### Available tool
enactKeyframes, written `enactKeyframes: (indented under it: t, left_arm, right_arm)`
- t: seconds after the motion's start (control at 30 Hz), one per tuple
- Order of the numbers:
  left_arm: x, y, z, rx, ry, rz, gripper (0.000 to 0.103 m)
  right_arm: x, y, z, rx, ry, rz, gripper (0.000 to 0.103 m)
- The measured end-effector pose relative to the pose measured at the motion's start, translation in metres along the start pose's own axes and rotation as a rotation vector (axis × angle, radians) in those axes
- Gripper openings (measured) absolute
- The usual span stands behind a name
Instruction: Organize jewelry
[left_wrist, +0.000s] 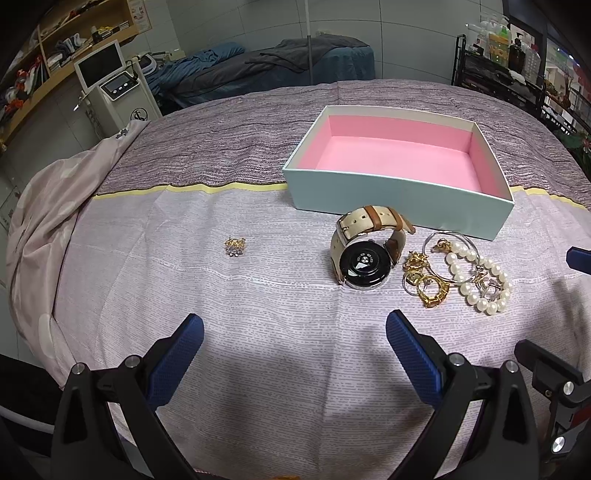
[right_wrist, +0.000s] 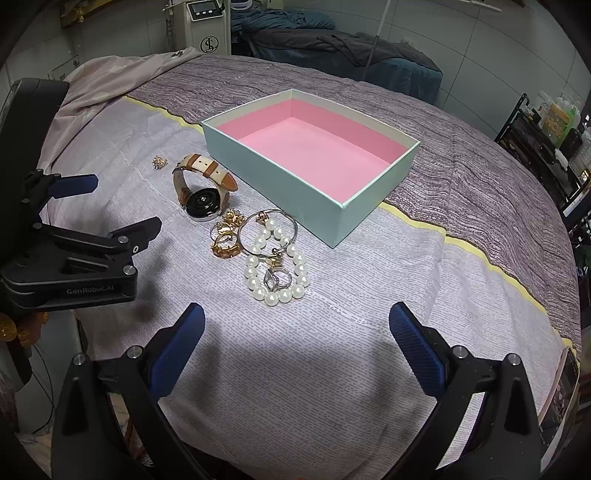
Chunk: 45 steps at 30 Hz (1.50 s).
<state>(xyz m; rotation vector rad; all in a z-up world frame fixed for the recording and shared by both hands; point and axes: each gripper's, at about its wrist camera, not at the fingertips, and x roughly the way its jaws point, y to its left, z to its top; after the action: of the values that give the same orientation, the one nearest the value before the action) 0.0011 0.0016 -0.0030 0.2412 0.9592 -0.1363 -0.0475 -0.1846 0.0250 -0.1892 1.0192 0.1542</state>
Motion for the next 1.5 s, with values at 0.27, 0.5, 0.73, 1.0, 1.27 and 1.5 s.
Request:
enactKeyframes:
  t: [0.27, 0.5, 0.73, 1.0, 1.27, 1.5]
  left_arm:
    - [0.0018, -0.0001, -0.0009, -0.003, 0.002, 0.001, 0.097]
    - [0.0023, 0.0003, -0.0012, -0.009, 0.003, 0.001, 0.097]
    - [0.0022, 0.0004, -0.0022, -0.012, 0.003, 0.0, 0.097]
    - [0.0017, 0.0, -0.0019, -0.013, 0.003, -0.001, 0.097]
    - [0.0017, 0.0003, -0.0021, -0.012, 0.002, -0.001, 0.097]
    - [0.0017, 0.0006, -0.0027, -0.015, 0.003, -0.002, 0.097]
  right_arm:
    - [0.0001, 0.0014, -0.0005, -0.002, 0.0, -0.001, 0.099]
    - [0.0001, 0.0018, -0.0012, -0.003, 0.0, 0.002, 0.099]
    - [0.0, 0.0027, -0.0029, -0.005, -0.001, 0.002, 0.099]
    - [-0.0001, 0.0037, -0.003, -0.005, -0.002, 0.003, 0.099]
    - [-0.0003, 0.0042, -0.0032, -0.006, -0.002, 0.002, 0.099]
    - [-0.0004, 0.006, -0.0043, -0.009, 0.001, 0.004, 0.099]
